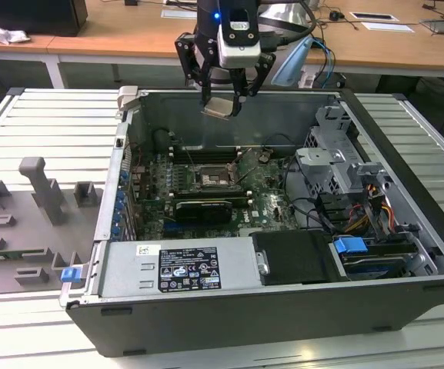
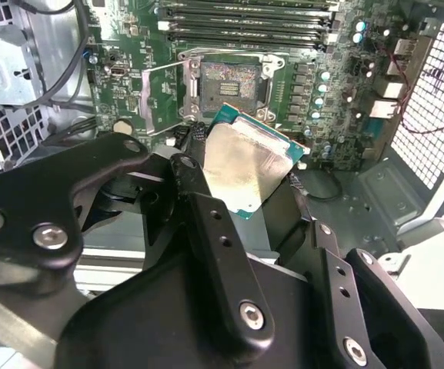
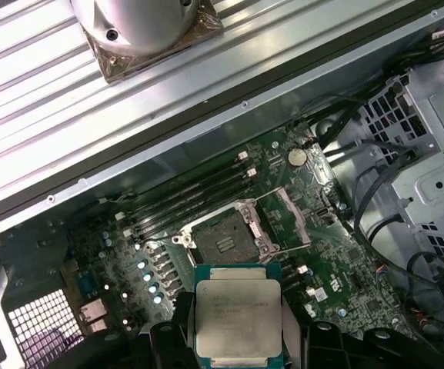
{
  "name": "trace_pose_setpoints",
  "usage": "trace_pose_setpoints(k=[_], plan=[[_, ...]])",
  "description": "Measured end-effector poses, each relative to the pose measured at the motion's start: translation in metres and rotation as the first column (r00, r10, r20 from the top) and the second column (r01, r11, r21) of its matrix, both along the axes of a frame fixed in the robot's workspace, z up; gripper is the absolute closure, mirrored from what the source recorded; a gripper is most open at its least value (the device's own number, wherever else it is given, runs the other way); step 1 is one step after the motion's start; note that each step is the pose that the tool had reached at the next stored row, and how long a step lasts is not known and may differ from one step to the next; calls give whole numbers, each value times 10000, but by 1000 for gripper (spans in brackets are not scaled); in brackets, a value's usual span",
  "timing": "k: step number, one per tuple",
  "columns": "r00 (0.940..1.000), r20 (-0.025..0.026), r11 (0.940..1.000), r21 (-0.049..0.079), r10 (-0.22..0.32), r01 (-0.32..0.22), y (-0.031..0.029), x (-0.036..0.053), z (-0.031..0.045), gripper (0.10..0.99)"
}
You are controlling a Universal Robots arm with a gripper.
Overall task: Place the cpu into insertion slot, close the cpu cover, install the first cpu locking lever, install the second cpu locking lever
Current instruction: 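Place the cpu into insertion slot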
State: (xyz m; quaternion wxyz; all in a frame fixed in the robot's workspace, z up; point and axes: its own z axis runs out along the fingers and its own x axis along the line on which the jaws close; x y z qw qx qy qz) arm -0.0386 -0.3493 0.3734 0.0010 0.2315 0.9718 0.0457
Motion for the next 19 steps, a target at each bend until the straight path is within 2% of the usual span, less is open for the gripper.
trace_pose_setpoints(k=[5,11,19], plan=[[9984,0,9984,0,-564,564,0,0,-9,545],[9915,-1,9915,0,-1298,1298,0,0,-20,545],[9887,-4,9887,-10,-1502,1502,0,1,-55,545]])
